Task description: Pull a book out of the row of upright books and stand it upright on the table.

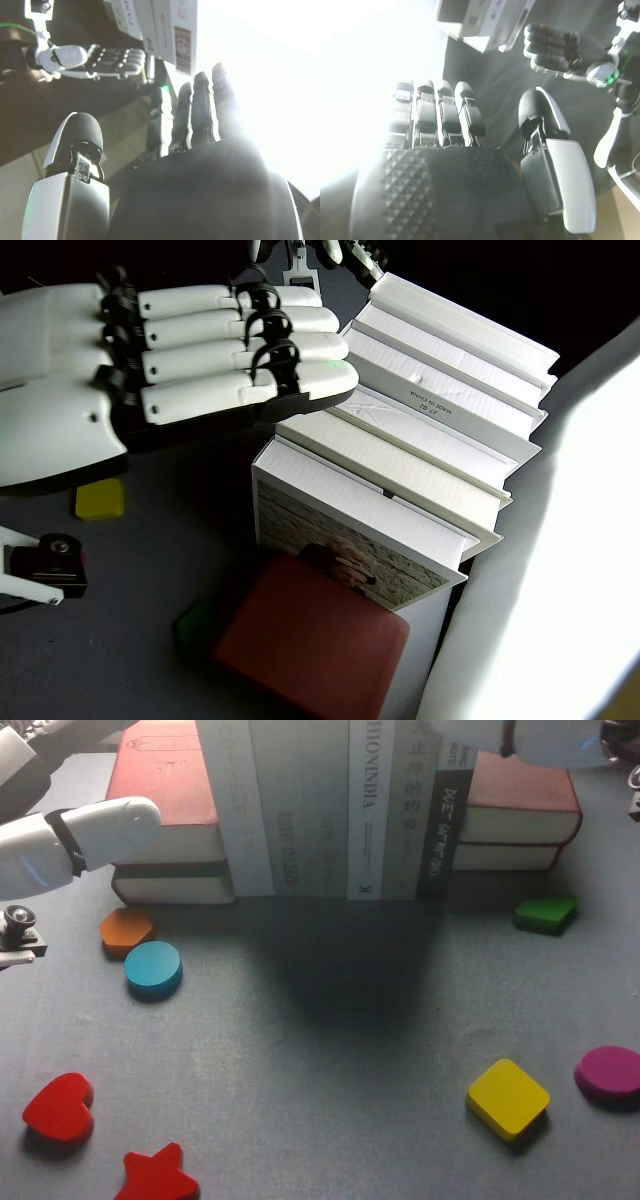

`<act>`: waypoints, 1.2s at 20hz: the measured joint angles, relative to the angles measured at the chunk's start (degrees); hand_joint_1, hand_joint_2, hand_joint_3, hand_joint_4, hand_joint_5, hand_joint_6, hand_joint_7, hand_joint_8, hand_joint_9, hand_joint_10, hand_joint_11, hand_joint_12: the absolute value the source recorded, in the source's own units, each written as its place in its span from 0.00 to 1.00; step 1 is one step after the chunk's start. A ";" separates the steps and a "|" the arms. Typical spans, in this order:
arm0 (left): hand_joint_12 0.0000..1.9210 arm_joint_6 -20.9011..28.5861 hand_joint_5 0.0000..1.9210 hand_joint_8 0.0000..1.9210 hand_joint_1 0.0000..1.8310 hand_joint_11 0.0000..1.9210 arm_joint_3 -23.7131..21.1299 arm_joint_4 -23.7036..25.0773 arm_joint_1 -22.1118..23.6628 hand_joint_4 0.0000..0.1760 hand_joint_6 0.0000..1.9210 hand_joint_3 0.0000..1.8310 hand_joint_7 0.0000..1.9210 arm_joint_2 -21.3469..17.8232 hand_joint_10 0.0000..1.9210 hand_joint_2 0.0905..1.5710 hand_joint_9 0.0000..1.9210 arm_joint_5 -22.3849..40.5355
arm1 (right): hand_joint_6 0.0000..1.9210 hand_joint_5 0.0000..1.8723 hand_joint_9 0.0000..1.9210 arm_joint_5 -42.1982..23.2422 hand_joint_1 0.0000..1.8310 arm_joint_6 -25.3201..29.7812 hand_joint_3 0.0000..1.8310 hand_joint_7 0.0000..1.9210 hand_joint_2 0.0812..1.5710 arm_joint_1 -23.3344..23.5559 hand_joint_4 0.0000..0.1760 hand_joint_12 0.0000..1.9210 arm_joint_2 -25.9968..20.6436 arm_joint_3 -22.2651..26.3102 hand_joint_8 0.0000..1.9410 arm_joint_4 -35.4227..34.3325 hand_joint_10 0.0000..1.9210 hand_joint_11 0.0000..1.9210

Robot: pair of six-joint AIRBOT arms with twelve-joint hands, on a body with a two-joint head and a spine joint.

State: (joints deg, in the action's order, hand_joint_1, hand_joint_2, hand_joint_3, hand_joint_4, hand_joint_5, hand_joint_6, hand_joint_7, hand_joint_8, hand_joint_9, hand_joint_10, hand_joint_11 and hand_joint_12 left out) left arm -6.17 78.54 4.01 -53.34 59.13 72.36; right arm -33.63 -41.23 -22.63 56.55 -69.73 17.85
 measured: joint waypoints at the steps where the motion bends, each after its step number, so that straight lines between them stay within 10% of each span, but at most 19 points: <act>1: 0.00 0.02 0.07 0.00 0.14 0.00 0.02 0.02 0.00 0.59 0.00 0.00 0.00 0.00 0.00 0.85 0.00 0.15 | 0.03 0.11 0.00 1.09 0.05 -0.39 0.00 0.00 0.85 0.79 0.00 0.00 0.72 -0.46 0.00 0.50 0.00 0.00; 8: 0.00 0.00 0.10 0.00 0.15 0.00 0.02 -0.13 -0.42 0.38 0.01 0.00 0.02 0.00 0.00 0.85 0.00 0.13 | 0.10 0.29 0.00 6.12 0.12 -2.16 0.00 0.00 0.85 3.10 0.00 0.00 4.57 -2.43 0.00 1.44 0.00 0.00; 16: 0.00 0.00 0.09 0.00 0.11 0.00 -0.04 -0.46 -0.79 0.50 0.00 0.00 0.01 0.00 0.00 0.85 0.00 0.50 | 0.35 0.39 0.00 6.01 0.18 -2.16 0.00 0.09 0.83 3.54 0.00 0.00 5.20 -2.64 0.01 1.22 0.00 0.00; 24: 0.00 0.00 0.10 0.00 0.12 0.00 -0.52 -1.88 -1.97 0.47 0.00 0.00 0.01 -0.09 0.00 0.85 0.00 1.53 | 0.14 0.46 0.00 -2.62 0.29 -1.64 0.00 0.10 0.85 -1.62 0.00 0.00 -0.76 4.66 0.00 1.68 0.00 0.00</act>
State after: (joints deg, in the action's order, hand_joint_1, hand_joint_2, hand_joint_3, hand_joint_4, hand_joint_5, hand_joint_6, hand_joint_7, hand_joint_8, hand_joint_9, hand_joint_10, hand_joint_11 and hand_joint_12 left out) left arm -6.17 78.02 2.13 -55.31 59.05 73.89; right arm -36.25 -42.87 -24.25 55.79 -65.08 19.53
